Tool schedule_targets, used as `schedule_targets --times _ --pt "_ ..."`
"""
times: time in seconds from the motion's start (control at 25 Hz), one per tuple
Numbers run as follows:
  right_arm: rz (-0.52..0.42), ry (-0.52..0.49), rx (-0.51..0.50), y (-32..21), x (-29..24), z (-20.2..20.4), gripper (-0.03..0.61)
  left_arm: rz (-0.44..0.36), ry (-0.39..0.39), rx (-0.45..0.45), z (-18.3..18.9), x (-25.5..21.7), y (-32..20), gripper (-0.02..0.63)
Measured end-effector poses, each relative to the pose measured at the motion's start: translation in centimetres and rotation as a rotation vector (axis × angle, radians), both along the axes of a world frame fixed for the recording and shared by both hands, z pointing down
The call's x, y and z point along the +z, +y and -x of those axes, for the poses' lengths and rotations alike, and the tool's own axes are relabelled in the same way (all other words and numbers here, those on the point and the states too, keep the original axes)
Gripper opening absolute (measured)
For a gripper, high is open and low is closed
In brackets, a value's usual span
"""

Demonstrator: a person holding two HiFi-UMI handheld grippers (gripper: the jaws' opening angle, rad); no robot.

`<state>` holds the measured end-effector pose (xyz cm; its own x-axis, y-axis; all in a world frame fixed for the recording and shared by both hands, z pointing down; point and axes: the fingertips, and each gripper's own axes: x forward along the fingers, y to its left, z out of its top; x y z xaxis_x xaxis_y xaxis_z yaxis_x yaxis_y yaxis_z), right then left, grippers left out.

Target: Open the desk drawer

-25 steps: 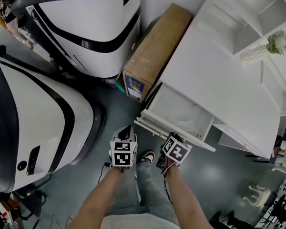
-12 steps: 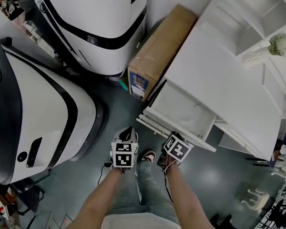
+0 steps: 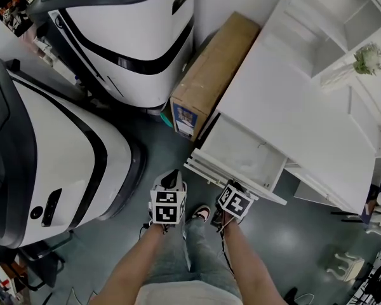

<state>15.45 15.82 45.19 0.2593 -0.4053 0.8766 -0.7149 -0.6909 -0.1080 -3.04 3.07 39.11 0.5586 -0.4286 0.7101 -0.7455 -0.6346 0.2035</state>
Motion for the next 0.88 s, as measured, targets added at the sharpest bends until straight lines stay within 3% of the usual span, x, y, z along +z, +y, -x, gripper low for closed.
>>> schedule_targets --times 0.24,0.48,0.64,0.88 --pt "-0.07 -0.026 -0.009 0.6 -3.5 0.7 0.083 -0.029 0.018 0.056 -1.9 -3.4 -0.3 0.017" --pt "-0.262 0.02 -0.125 0.0 -12.3 0.3 0.095 -0.088 0.102 0.122 -5.7 -10.3 -0.4 0.017" --pt "-0.44 0.183 -0.12 -0.4 -21.8 -4.8 0.088 -0.201 0.207 0.166 -9.6 -17.9 -2.0 0.017" --pt "-0.699 0.503 -0.029 1.6 -38.2 -13.5 0.032 -0.406 0.364 0.23 -14.9 -31.3 -4.1 0.017"
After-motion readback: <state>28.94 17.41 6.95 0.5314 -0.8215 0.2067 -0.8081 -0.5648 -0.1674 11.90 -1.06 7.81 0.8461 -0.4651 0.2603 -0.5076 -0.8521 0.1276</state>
